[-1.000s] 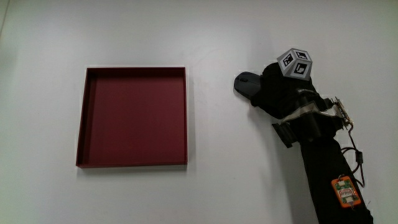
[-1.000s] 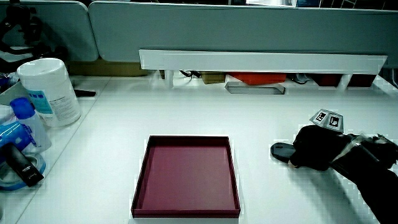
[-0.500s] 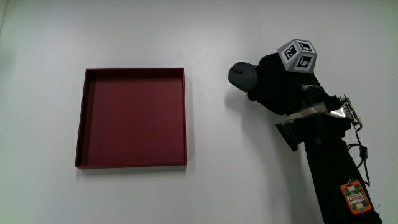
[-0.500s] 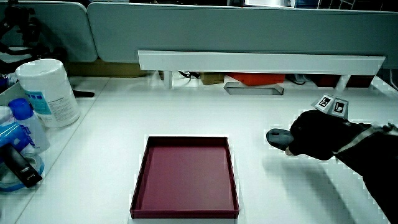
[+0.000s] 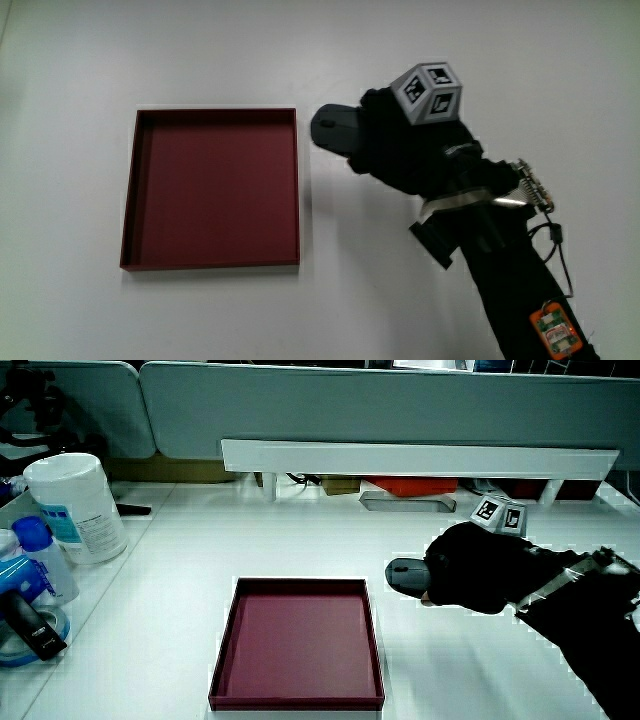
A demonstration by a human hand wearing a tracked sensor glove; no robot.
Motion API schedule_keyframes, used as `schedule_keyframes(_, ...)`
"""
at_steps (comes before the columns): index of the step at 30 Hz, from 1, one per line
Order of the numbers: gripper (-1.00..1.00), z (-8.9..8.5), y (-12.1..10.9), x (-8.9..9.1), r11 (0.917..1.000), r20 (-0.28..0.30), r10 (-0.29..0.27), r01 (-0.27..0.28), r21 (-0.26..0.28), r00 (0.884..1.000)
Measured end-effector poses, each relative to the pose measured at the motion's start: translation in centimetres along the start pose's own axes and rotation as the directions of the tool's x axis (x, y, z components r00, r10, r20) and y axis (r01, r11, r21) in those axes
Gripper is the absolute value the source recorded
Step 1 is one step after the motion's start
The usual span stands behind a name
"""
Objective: Pick mouse from desk
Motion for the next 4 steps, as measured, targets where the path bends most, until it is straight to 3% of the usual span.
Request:
schedule_keyframes(1, 1.0, -0.4, 0.2, -0.3, 1.0, 0.023, -0.002, 0.002, -0.007, 1.0)
schedule_keyframes(4, 1.0, -0.8, 0.4, -2.2, 0.9994, 0.019, 0.033, -0.033, -0.013, 0.999)
